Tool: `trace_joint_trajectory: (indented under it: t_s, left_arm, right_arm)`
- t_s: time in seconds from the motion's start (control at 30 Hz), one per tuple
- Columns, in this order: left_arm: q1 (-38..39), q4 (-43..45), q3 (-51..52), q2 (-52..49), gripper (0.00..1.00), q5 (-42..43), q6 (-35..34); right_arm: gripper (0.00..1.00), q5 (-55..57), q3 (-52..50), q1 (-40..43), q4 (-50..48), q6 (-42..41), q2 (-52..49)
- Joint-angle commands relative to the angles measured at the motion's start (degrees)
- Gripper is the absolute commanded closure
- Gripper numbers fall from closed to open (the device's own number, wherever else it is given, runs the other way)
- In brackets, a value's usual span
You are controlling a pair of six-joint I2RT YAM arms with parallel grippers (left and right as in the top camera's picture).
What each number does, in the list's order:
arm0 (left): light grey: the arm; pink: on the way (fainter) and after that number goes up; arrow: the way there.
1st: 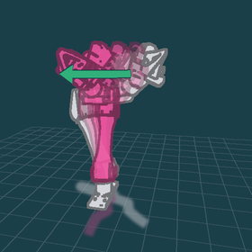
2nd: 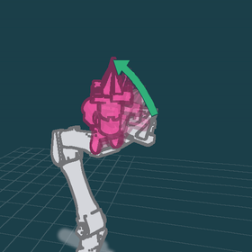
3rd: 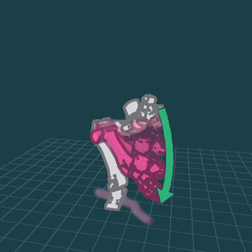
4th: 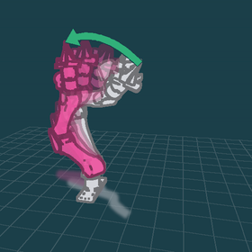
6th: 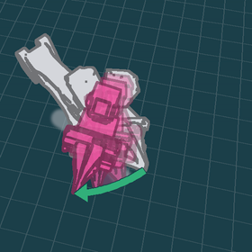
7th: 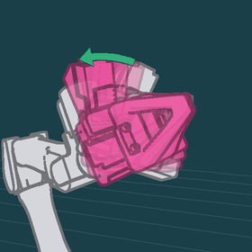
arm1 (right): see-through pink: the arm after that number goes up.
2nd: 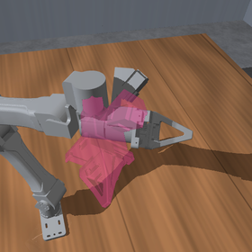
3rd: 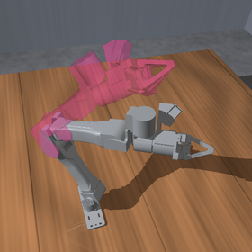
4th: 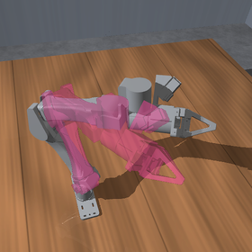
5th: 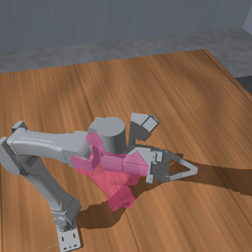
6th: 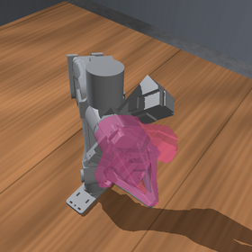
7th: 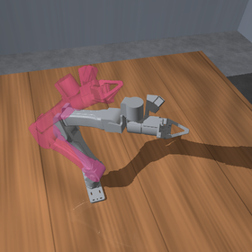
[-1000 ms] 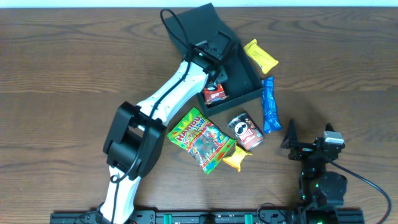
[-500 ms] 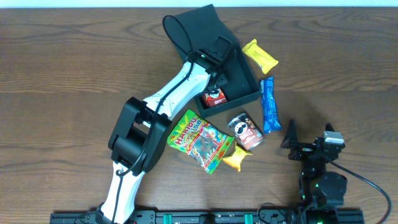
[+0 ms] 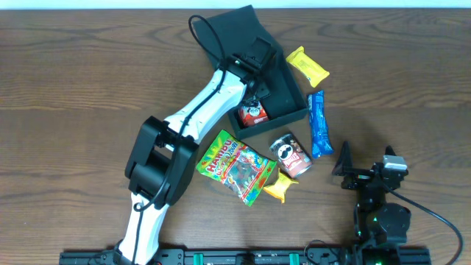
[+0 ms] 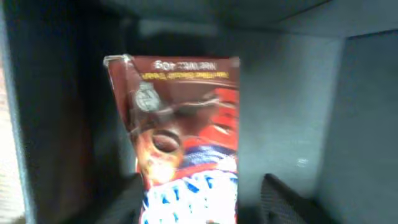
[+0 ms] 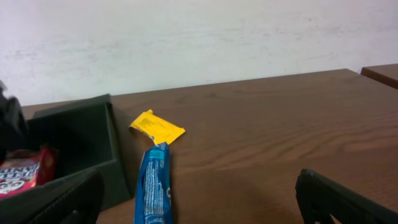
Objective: Pack container
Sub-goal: 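Lift the Hello Panda box and carry it into the black box, then lower the Hello Panda box upright into the box and release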
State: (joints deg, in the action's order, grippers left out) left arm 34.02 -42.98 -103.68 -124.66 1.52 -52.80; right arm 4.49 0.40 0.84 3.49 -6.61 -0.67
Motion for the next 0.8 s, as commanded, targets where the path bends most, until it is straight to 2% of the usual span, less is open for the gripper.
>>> trace_joint_trajectory:
  t_s: [0.0, 0.17, 0.23, 0.53, 0.77]
  left_arm:
    - [0.0, 1.9, -2.6, 2.8, 0.58, 2.3, 0.5]
    - [0.6, 10.8, -2.6, 2.2, 0.68, 7.9, 1.8]
    - [1.1, 12.7, -2.6, 2.2, 0.94, 8.2, 1.8]
    - [3.1, 13.2, -2.6, -1.5, 0.94, 7.1, 1.5]
    - [3.0, 12.9, -2.6, -6.0, 0.94, 4.9, -2.8]
  right_arm:
    - [0.01, 0.2, -0.1, 0.3, 0.2, -0.6, 0.3]
    - [0.01, 0.2, -0.1, 0.3, 0.2, -0.6, 0.3]
    - [0.01, 0.2, -0.1, 0.3, 0.2, -0.6, 0.3]
    - [0.01, 0.2, -0.1, 0.3, 0.2, -0.6, 0.3]
    - [0.01, 0.2, -0.1, 0.3, 0.2, -0.6, 0.3]
